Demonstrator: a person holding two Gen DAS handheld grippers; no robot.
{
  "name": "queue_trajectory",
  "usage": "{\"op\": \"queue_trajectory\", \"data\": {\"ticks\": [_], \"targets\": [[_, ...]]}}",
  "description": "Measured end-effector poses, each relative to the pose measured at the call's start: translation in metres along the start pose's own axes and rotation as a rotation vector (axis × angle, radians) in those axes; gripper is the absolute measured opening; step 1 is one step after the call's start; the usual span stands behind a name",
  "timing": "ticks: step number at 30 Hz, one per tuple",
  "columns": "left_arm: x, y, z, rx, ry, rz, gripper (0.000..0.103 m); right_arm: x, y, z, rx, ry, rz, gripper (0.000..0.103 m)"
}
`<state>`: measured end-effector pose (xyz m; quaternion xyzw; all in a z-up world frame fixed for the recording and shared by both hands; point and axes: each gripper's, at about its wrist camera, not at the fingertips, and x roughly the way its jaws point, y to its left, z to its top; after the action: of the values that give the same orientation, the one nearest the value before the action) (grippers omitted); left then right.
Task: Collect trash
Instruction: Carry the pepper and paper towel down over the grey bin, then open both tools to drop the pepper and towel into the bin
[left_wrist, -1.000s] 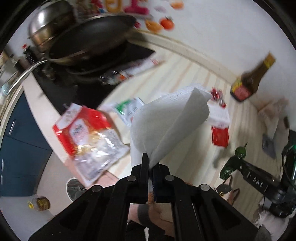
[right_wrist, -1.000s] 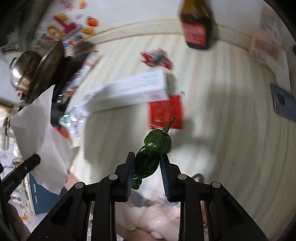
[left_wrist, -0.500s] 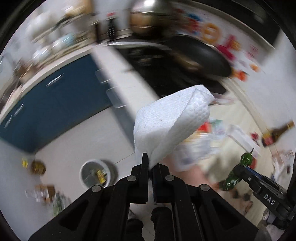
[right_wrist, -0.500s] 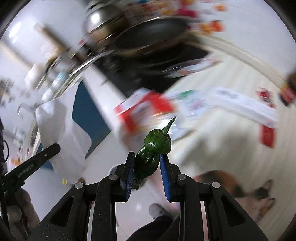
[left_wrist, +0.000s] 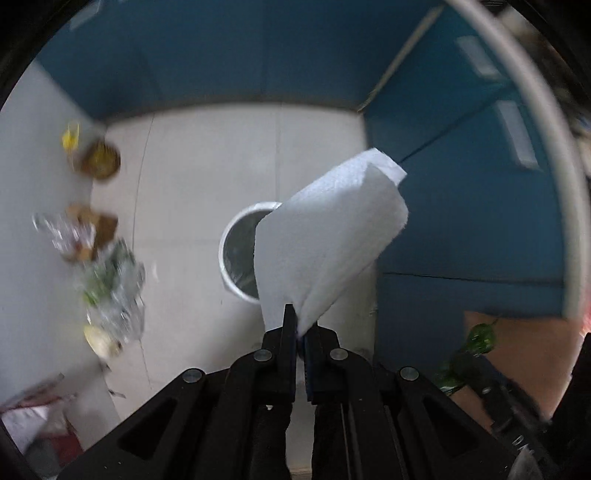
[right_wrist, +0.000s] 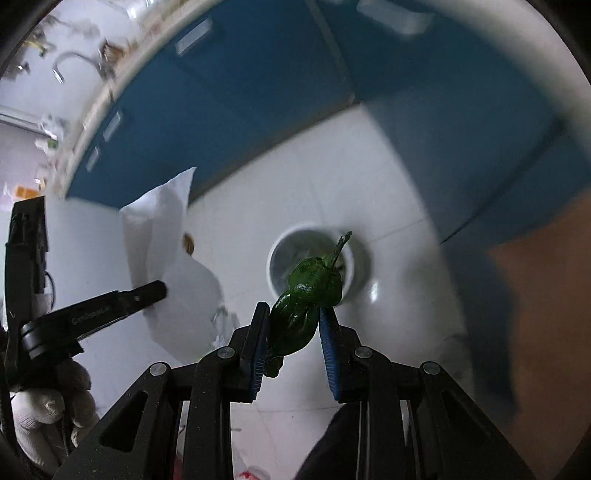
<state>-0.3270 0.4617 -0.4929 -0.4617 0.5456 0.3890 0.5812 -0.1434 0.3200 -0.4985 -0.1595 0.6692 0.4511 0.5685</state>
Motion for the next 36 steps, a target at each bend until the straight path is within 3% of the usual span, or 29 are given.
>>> {"op": "queue_trajectory", "data": {"ticks": [5, 8, 12, 15, 17, 18, 19, 20, 22, 30, 36], "targets": [[0.14, 0.051, 0.018, -0.076, 0.116, -0.018, 0.001, 0.158, -0.021, 0.006, -0.007, 0.1, 0.009, 0.028], [0.204, 0.075, 0.02, -0.121, 0.159, -0.047, 0.001, 0.241, -0.036, 0.009, -0.013, 0.144, 0.001, 0.028], [0.259, 0.093, 0.022, -0.145, 0.178, -0.049, 0.004, 0.331, -0.048, 0.015, -0.035, 0.209, -0.006, 0.03], [0.281, 0.103, 0.024, -0.135, 0.177, -0.018, 0.009, 0.375, -0.05, 0.018, -0.087, 0.263, -0.046, 0.039], [0.281, 0.104, 0.025, -0.119, 0.146, 0.003, 0.035, 0.383, -0.054, 0.021, -0.092, 0.27, -0.067, 0.07], [0.279, 0.107, 0.023, -0.116, 0.131, 0.01, 0.076, 0.382, -0.052, 0.021, -0.104, 0.26, -0.074, 0.076], [0.275, 0.111, 0.021, -0.114, 0.118, 0.014, 0.103, 0.379, -0.048, 0.02, -0.121, 0.246, -0.084, 0.084], [0.272, 0.107, 0.024, -0.113, 0.108, 0.013, 0.103, 0.377, -0.049, 0.023, -0.129, 0.238, -0.091, 0.093], [0.267, 0.113, 0.025, -0.117, 0.089, 0.025, 0.103, 0.367, -0.046, 0.023, -0.154, 0.214, -0.138, 0.101], [0.199, 0.124, 0.007, -0.057, -0.083, 0.212, 0.103, 0.311, -0.018, 0.018, -0.249, 0.098, -0.331, 0.103], [0.131, 0.114, -0.019, -0.001, -0.18, 0.291, 0.103, 0.251, 0.007, 0.012, -0.254, 0.064, -0.346, 0.103]]}}
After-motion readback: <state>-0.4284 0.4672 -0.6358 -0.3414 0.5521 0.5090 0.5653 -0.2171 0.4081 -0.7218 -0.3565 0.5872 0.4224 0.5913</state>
